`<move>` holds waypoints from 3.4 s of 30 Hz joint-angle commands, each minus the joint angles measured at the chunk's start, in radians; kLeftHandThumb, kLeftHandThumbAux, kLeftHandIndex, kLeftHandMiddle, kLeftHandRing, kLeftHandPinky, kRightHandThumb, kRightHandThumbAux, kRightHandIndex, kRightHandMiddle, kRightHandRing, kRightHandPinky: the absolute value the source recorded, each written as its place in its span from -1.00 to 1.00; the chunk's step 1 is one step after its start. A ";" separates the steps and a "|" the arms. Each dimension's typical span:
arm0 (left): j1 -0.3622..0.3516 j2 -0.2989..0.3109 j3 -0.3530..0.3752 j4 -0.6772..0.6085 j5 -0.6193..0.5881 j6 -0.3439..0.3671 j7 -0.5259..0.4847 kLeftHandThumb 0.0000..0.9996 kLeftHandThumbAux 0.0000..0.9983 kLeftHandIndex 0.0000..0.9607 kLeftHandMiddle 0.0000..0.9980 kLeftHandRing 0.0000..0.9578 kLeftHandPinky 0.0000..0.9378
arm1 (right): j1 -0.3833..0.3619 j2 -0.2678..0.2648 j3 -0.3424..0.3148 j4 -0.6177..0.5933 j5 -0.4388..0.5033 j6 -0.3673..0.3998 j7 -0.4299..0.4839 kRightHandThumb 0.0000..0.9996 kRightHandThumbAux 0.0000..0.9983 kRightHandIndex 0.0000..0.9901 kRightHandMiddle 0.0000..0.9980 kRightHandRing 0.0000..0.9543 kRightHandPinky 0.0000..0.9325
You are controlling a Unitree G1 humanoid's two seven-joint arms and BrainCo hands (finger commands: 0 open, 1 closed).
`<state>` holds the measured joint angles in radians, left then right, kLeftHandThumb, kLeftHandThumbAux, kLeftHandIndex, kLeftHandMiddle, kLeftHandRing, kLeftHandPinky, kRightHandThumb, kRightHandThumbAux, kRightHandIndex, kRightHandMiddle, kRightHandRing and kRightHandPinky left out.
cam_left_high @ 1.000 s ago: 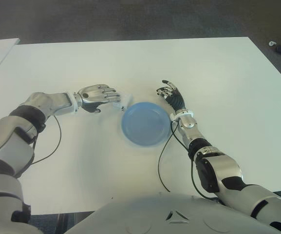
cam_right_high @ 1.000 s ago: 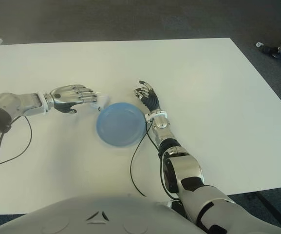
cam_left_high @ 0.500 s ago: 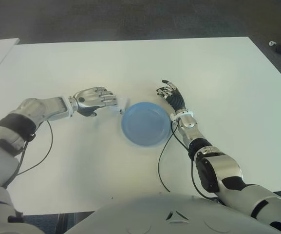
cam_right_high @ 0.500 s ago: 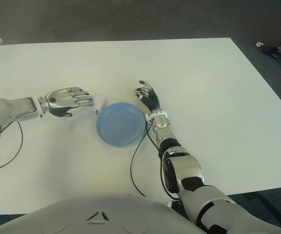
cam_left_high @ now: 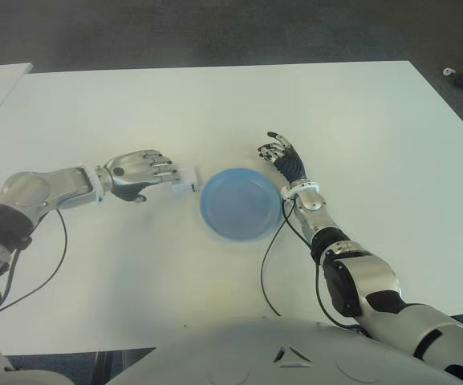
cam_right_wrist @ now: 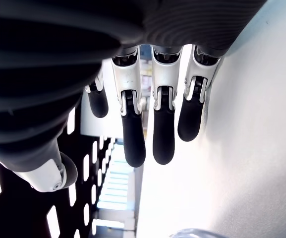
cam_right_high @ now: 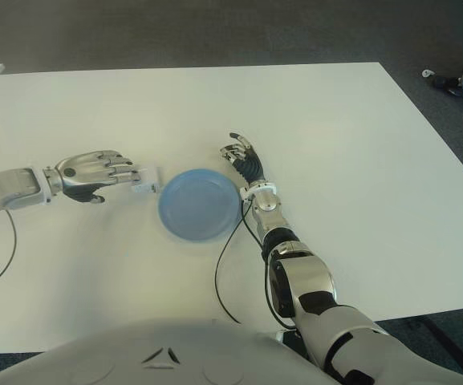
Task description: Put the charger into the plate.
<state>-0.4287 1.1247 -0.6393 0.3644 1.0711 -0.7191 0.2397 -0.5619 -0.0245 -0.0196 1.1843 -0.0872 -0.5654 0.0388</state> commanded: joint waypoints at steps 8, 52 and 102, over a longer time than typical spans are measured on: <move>0.279 0.100 0.136 -0.204 0.008 0.061 -0.035 -1.00 0.39 -0.78 -0.71 -0.75 -0.75 | 0.067 -0.008 -0.009 0.051 0.007 0.078 0.033 -1.00 0.18 -0.71 -0.16 -0.19 -0.39; 0.496 -0.115 0.466 -0.441 -0.099 0.264 -0.163 -1.00 0.20 -0.87 -0.76 -0.79 -0.79 | 0.062 -0.013 -0.004 0.066 0.003 0.085 0.010 -1.00 0.24 -0.80 -0.15 -0.17 -0.37; 0.010 -0.360 0.296 0.434 -0.278 -0.091 -0.046 -0.39 -0.70 -1.00 -1.00 -1.00 -1.00 | 0.059 -0.014 -0.020 0.079 0.016 0.067 0.046 -1.00 0.34 -0.85 -0.17 -0.16 -0.29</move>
<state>-0.3509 0.7938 -0.2957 0.6504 0.8221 -0.7342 0.2494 -0.5788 -0.0412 -0.0337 1.2059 -0.0744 -0.5692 0.0715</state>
